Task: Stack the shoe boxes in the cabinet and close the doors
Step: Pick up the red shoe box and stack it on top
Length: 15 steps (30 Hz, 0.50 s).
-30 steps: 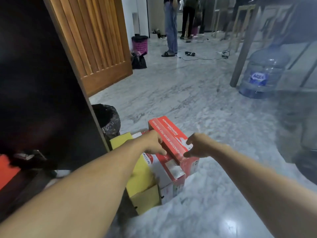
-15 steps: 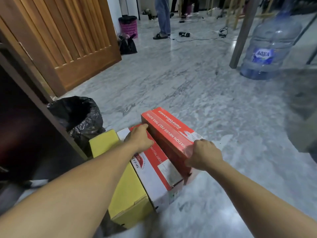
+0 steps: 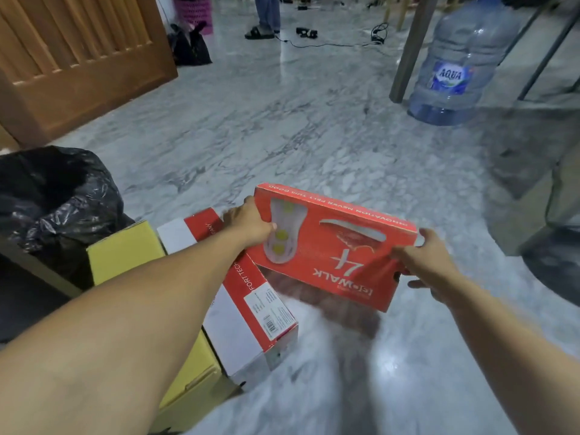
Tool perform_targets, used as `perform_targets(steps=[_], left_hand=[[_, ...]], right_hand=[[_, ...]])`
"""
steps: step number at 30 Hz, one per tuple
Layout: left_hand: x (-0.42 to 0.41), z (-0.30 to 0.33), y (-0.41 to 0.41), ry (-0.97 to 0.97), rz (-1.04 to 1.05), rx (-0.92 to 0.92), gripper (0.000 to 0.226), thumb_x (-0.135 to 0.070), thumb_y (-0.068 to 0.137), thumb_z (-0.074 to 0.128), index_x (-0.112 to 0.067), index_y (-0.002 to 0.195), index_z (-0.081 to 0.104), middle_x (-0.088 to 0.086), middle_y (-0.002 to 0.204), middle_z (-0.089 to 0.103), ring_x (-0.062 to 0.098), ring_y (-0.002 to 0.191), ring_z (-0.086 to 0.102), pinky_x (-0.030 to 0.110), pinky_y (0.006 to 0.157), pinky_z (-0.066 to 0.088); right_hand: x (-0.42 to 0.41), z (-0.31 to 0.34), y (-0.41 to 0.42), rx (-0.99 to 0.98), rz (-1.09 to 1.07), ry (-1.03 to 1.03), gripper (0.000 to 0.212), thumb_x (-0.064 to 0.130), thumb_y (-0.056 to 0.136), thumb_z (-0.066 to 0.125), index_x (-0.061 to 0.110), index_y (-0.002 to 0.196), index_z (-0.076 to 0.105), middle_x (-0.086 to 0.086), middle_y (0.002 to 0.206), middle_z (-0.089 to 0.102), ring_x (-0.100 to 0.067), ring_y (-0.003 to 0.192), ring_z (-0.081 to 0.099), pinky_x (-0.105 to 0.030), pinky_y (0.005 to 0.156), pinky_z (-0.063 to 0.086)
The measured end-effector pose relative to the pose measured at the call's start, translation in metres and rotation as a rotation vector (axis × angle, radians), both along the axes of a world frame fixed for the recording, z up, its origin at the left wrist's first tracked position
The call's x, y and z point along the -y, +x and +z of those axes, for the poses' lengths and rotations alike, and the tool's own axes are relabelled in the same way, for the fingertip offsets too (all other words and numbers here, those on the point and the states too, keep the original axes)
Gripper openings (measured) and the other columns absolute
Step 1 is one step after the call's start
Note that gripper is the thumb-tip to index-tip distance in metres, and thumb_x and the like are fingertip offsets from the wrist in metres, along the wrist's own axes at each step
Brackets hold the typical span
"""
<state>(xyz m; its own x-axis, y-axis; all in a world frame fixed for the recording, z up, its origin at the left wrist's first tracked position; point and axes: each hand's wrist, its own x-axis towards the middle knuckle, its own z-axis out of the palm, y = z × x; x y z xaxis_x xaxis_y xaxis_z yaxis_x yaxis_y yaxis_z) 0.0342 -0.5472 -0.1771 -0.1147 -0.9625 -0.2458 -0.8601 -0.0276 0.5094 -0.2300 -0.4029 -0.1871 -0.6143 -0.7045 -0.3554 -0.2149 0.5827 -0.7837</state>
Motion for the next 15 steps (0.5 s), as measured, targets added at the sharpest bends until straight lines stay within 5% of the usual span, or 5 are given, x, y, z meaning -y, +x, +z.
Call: perform_targets(steps=[6, 10, 15], left_hand=[[0.007, -0.001, -0.007, 0.067, -0.057, -0.103, 0.100, -0.022, 0.066, 0.078, -0.036, 0.147, 0.021, 0.003, 0.119, 0.062, 0.031, 0.109, 0.058, 0.044, 0.096, 0.049], [0.004, 0.011, -0.016, 0.043, -0.031, -0.253, 0.104, -0.014, 0.068, 0.079, -0.025, 0.151, 0.017, -0.002, 0.126, 0.049, 0.026, 0.118, 0.052, 0.043, 0.098, 0.048], [-0.006, 0.052, -0.016, -0.032, 0.007, -0.482, 0.109, -0.018, 0.068, 0.087, -0.012, 0.153, 0.019, -0.002, 0.141, 0.043, 0.015, 0.124, 0.048, 0.026, 0.097, 0.042]], right_hand=[[-0.017, -0.050, 0.012, 0.143, -0.036, -0.059, 0.036, 0.026, 0.091, 0.063, 0.021, 0.124, 0.049, 0.000, 0.101, 0.063, -0.034, 0.095, 0.065, -0.059, 0.079, 0.053], [-0.009, -0.037, 0.005, 0.061, -0.182, -0.238, 0.048, 0.032, 0.091, 0.062, 0.020, 0.133, 0.042, -0.005, 0.104, 0.060, -0.027, 0.082, 0.061, -0.058, 0.072, 0.055], [0.000, 0.022, -0.008, -0.040, -0.245, -0.338, 0.048, 0.054, 0.074, 0.065, 0.025, 0.109, 0.049, -0.005, 0.109, 0.062, -0.031, 0.096, 0.064, -0.054, 0.079, 0.056]])
